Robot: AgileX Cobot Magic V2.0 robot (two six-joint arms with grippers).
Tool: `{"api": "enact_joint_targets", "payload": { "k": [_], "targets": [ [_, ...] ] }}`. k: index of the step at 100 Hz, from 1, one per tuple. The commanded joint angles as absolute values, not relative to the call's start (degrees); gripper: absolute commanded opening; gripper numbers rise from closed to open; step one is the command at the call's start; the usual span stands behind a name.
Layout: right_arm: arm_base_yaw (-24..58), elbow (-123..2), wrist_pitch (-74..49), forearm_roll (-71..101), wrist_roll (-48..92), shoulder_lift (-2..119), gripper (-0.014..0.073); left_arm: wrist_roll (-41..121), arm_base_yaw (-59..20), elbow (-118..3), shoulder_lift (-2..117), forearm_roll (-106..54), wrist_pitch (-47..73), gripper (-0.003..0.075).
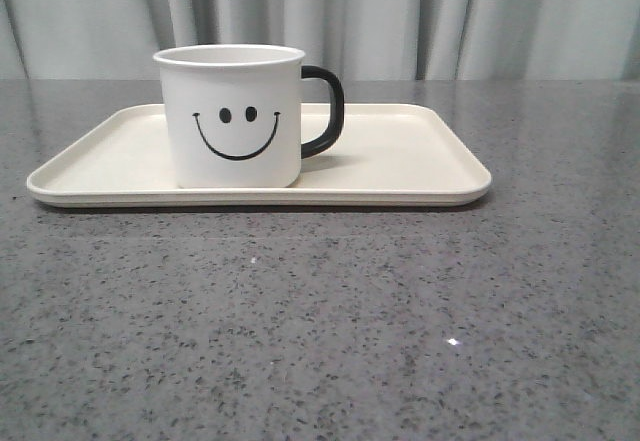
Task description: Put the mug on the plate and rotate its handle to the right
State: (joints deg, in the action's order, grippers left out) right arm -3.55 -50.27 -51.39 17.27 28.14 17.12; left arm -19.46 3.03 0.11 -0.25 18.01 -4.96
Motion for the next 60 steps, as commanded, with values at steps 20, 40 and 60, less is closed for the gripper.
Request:
{"api": "enact_joint_targets", "payload": {
  "k": [20,40,60],
  "targets": [
    [-3.57,-38.97,-37.76,24.13,28.15,11.64,-0.0058,-19.37,3.11,0.5,-1.89,17.89,-8.97,-0.002],
    [-3.12,-26.04,-25.57,31.95,28.15,7.48,-0.0058,-19.37,3.11,0.5,-1.89,17.89,-8.97,-0.002],
    [1.21,-15.83,-13.29,35.76,28.15,4.22,-0.0058,-19.37,3.11,0.5,-1.89,17.89,-8.97,-0.002]
  ]
}}
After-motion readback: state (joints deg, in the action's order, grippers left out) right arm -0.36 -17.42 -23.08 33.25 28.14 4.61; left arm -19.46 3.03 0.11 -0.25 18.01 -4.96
